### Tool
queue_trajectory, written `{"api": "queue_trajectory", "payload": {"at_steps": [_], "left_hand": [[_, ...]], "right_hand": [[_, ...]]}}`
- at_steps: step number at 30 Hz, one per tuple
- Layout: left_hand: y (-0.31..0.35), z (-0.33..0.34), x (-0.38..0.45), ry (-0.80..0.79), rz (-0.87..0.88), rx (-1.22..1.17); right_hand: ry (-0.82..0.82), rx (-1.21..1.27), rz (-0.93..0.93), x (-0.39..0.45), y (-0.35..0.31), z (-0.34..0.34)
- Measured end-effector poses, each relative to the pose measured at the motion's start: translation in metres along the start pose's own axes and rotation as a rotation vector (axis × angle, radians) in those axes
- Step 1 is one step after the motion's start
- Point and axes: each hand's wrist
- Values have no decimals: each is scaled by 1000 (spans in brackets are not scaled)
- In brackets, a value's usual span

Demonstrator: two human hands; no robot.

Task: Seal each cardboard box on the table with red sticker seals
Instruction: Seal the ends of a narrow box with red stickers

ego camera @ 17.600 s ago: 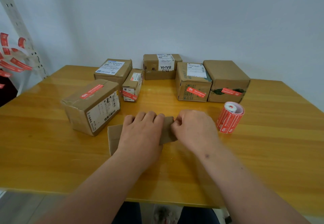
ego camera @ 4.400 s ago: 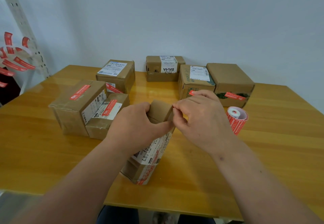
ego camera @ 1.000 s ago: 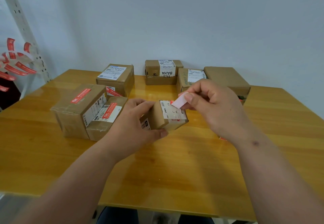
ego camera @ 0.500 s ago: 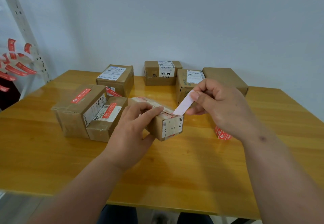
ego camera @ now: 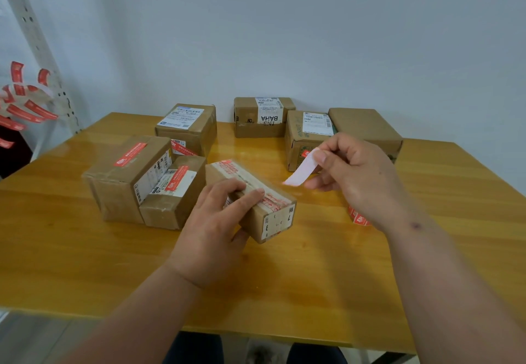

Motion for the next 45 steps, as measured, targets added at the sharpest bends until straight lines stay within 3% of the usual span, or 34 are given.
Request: {"api": "queue_trajectory", "payload": {"at_steps": [4, 8, 10, 12, 15, 17, 19, 21, 23, 27, 35, 40, 45], "left_hand": [[1, 1, -5, -107, -26, 120], [18, 2, -1, -311, 9, 290], [31, 4, 5, -424, -53, 281], [37, 6, 8, -459, -187, 137], [45, -5, 17, -89, -490, -265], [40, -13, 30, 48, -789, -447], [31, -24, 43, -15, -1053, -695], [24, -30, 49, -125, -1169, -907], [21, -31, 48, -198, -1152, -968], [20, -34, 47, -176, -1090, -1052], [14, -35, 48, -155, -1056, -977], [16, -36, 48, -272, -991, -954], [11, -39, 50, -181, -1016, -913]], "right_hand": [[116, 62, 16, 5, 2, -5], [107, -63, -71, 3, 4, 2], [77, -115, -94, 1, 7, 8], [21, -99, -87, -1, 12, 11], [-67, 17, -44, -3, 18, 12], [-118, 80, -39, -4, 21, 11], [-151, 117, -64, -3, 21, 13], [-168, 126, -95, -4, 18, 16], [-182, 118, -118, -5, 17, 19], [-208, 105, -114, -4, 17, 22], [-225, 66, -96, -5, 18, 21], [-244, 65, -89, -4, 12, 23], [-241, 25, -87, -2, 14, 23]]}}
Point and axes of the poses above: each hand's wrist, its own x-axis towards the middle knuckle, its own z-axis out of the palm, y = z × x, and after that the axes turned 3 degrees about y, right-handed
